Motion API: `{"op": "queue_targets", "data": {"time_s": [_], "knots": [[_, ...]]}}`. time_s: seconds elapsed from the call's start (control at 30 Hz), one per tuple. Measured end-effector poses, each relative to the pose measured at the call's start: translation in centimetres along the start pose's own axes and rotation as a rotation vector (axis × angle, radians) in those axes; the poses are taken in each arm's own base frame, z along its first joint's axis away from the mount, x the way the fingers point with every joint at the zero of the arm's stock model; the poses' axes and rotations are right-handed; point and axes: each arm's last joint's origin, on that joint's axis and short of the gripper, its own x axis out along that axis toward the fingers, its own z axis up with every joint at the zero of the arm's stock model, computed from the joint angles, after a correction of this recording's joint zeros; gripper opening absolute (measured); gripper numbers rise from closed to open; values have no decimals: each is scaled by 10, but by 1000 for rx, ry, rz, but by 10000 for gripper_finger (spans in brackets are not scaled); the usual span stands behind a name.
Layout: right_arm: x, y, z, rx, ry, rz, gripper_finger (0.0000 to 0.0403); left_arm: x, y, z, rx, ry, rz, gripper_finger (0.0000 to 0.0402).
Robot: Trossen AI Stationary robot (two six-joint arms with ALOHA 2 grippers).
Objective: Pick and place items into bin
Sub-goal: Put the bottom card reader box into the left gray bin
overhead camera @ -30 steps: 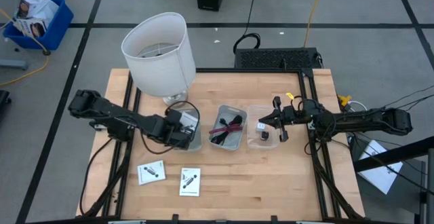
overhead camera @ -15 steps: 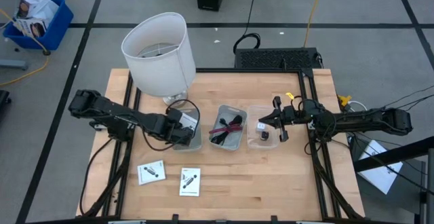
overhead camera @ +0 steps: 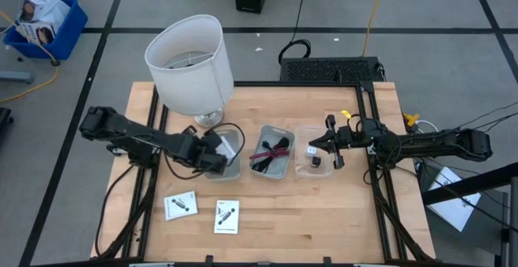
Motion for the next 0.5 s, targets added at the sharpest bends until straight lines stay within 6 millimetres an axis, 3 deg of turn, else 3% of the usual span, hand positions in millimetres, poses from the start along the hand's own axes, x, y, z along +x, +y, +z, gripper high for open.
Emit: {"op": "queue_targets", "data": {"time_s": [0.3, 0.5], "knots": [[0, 0, 0, -5, 0, 0, 0, -43, -3, 29, 763, -167, -31, 4], [0, 0, 0, -14, 0, 0, 0, -47, 0, 35, 1216, -210, 118, 4]]}}
